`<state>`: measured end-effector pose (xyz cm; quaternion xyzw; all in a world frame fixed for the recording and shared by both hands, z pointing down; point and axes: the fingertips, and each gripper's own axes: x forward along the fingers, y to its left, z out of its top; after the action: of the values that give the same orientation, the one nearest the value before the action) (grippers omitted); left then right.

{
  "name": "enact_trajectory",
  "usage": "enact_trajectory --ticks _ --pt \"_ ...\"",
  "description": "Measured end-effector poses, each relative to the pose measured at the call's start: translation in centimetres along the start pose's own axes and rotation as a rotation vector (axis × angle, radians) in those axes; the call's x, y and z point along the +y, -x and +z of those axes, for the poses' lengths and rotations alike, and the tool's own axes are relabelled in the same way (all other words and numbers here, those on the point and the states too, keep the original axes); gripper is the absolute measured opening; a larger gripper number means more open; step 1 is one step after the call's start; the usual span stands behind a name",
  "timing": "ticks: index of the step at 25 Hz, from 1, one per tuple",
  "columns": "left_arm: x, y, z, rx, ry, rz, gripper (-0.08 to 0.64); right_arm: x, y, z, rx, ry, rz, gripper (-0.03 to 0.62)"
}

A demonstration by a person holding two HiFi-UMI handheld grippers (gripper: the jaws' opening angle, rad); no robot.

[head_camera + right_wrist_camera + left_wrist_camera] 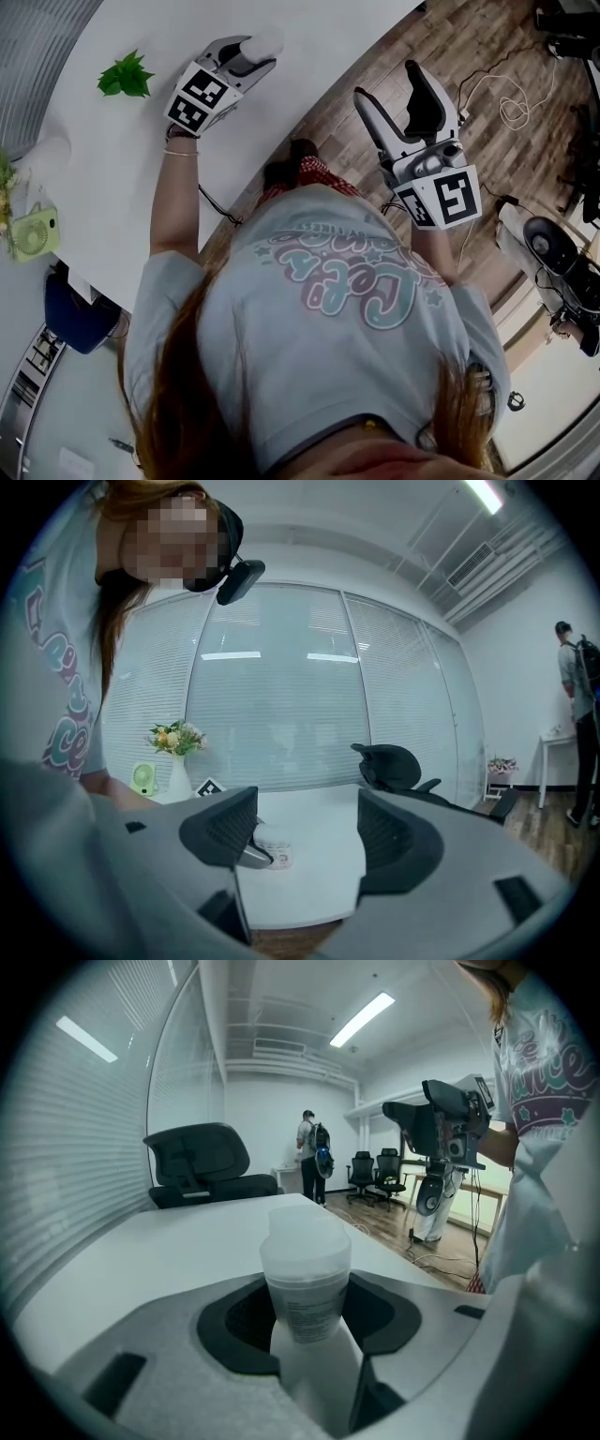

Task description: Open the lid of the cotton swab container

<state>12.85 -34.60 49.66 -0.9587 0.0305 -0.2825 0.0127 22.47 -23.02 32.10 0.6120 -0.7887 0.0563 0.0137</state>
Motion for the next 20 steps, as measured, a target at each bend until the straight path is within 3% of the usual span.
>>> enact_trajectory --ticks 11,20 --pt "-0.9 0.5 1.0 -0.054 -0.009 -0.04 0.189 0.7 -0.4 -0.2 0.005 -0.001 0.038 0.321" --pt "-2.2 2.9 4.0 -0.134 -0.033 -0.083 0.189 1.4 -1.3 0.6 -0.01 0.01 0.096 0.321"
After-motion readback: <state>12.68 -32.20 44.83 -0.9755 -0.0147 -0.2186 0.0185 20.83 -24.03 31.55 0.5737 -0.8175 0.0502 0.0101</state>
